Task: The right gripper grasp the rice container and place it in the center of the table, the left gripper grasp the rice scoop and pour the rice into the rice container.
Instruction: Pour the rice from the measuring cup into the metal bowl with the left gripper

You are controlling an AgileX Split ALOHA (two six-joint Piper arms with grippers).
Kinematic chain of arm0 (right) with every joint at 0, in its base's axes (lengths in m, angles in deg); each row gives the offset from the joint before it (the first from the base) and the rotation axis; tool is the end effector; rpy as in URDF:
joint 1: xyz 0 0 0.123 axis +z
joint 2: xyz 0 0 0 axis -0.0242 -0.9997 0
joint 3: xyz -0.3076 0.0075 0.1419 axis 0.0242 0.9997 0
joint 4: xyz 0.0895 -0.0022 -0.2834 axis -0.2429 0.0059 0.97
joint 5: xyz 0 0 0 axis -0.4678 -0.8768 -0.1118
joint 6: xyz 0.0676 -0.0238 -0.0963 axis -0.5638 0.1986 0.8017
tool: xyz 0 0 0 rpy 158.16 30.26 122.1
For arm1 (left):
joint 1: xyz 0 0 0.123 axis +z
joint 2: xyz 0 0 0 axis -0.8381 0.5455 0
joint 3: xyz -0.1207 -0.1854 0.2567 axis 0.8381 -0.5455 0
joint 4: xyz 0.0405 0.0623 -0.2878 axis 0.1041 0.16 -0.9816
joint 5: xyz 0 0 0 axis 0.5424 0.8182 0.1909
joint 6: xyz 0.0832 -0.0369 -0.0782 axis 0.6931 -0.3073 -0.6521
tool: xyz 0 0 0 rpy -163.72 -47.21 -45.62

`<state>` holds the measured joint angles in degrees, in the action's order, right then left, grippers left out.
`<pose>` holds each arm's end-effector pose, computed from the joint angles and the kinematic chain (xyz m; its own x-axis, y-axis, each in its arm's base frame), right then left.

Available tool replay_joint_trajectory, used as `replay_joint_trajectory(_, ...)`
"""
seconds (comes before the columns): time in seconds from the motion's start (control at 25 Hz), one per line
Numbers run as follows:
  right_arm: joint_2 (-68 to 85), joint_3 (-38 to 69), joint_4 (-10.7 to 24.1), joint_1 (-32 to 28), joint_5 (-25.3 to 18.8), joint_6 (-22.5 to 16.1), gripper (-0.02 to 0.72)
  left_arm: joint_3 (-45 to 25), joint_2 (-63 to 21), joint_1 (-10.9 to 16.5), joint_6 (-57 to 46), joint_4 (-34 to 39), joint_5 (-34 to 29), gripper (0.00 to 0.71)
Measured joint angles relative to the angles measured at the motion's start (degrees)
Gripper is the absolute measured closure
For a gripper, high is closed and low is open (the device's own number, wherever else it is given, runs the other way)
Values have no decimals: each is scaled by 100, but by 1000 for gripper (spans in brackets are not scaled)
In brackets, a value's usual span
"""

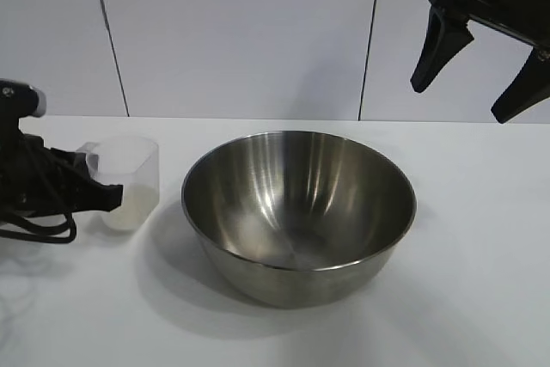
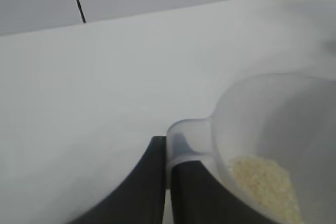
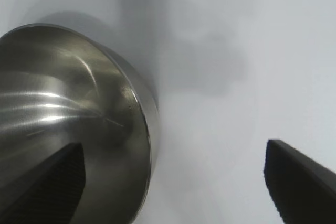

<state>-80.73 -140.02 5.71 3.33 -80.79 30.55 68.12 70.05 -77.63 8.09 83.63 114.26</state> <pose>0.4139 0.0513 0.2733 -0.9555 0.0237 -0.2942 -0.0727 0.9471 0.3127 0.3273 -0.1115 0.0969 -0.2186 0.1870 -0.9577 0.2899 0.9496 0.1193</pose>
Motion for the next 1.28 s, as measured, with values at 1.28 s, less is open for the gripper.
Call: replay_joint_trajectory(1.28,0,0,0,0,31,0,66,2197,-956,8,380,2963,-2945,701)
